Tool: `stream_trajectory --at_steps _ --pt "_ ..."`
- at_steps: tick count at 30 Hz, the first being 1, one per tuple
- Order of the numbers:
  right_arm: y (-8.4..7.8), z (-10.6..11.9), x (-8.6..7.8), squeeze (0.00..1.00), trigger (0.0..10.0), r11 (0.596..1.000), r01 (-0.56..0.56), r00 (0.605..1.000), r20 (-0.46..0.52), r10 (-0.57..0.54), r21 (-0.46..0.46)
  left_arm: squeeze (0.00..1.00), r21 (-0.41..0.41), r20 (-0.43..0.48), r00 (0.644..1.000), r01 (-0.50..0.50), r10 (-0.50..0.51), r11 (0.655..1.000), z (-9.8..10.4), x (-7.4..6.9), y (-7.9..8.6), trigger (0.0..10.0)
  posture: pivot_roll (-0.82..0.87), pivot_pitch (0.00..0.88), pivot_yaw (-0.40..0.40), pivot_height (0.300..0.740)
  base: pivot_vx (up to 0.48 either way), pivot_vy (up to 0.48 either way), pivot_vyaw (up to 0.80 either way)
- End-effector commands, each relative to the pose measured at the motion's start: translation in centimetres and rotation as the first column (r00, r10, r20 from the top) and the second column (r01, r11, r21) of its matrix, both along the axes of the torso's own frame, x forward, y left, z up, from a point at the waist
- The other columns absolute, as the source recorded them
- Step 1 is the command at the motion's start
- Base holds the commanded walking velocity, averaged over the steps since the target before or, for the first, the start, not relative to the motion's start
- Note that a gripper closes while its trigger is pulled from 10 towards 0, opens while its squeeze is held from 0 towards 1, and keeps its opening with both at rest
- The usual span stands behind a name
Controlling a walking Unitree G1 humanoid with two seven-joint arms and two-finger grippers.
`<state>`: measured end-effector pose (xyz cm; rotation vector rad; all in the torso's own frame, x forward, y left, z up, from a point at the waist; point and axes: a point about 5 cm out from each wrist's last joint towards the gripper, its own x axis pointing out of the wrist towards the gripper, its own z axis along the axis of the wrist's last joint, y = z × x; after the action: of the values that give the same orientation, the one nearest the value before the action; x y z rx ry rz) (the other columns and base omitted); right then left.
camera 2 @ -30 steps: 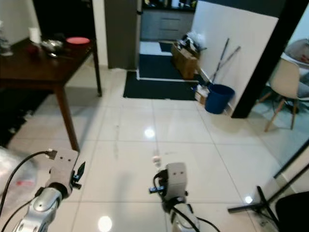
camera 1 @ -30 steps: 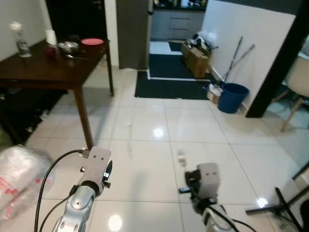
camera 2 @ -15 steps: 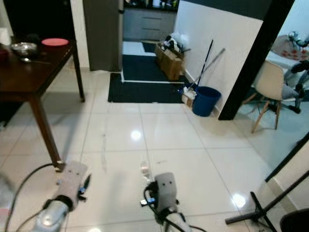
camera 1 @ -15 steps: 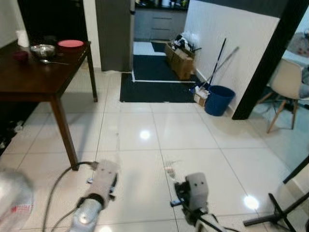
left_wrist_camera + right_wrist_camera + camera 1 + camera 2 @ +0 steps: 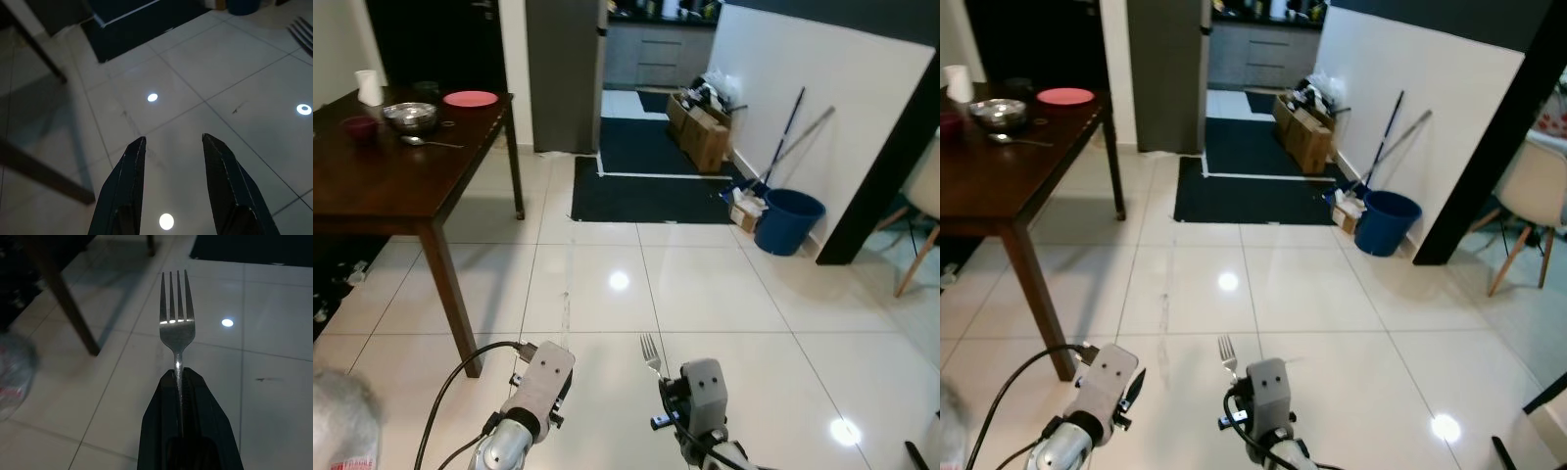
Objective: Setting the table
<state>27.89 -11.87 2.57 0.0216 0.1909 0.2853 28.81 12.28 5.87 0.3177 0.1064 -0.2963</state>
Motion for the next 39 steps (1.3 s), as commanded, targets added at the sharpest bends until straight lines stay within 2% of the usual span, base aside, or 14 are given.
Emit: stream_trajectory --at_steps 1,18,27,31,39 --pt "-0.4 -0.1 -0.1 0.00 10.0 1.000 0.013 1.000 0.004 -0.013 -0.010 0.00 0.005 -0.028 0.999 0.031 -0.031 1.000 -0.8 -0.4 -0.5 10.0 0.01 0.000 0.029 0.740 0.480 0.000 0.00" --pt "-1.2 0.1 0.0 0.00 10.0 0.998 0.064 0.997 0.036 -0.064 -0.006 0.00 0.016 -0.011 0.995 0.098 -0.098 0.995 -0.5 -0.1 -1.3 10.0 0.00 0.000 0.056 0.740 0.480 0.000 0.00" --pt "-1.4 0.2 -0.1 0.00 10.0 0.997 0.073 0.996 0.047 -0.073 -0.003 0.00 -0.005 -0.022 0.995 0.092 -0.092 0.996 -0.5 -0.1 -1.5 10.0 -0.02 0.000 0.064 0.740 0.480 0.000 0.00" --pt "-1.7 0.4 -0.5 0.00 10.0 0.996 0.084 0.995 0.063 -0.083 -0.007 0.00 -0.005 -0.042 0.995 0.088 -0.088 0.996 -0.7 -0.4 -1.5 10.0 -0.11 0.061 0.090 0.740 0.169 0.000 0.00" --pt "-1.9 0.6 -1.2 0.00 10.0 0.992 0.127 0.988 0.085 -0.127 0.003 0.00 -0.011 -0.060 0.990 0.125 -0.125 0.992 -0.6 -0.1 -1.8 10.0 -0.13 0.073 0.125 0.740 0.000 0.000 0.00"
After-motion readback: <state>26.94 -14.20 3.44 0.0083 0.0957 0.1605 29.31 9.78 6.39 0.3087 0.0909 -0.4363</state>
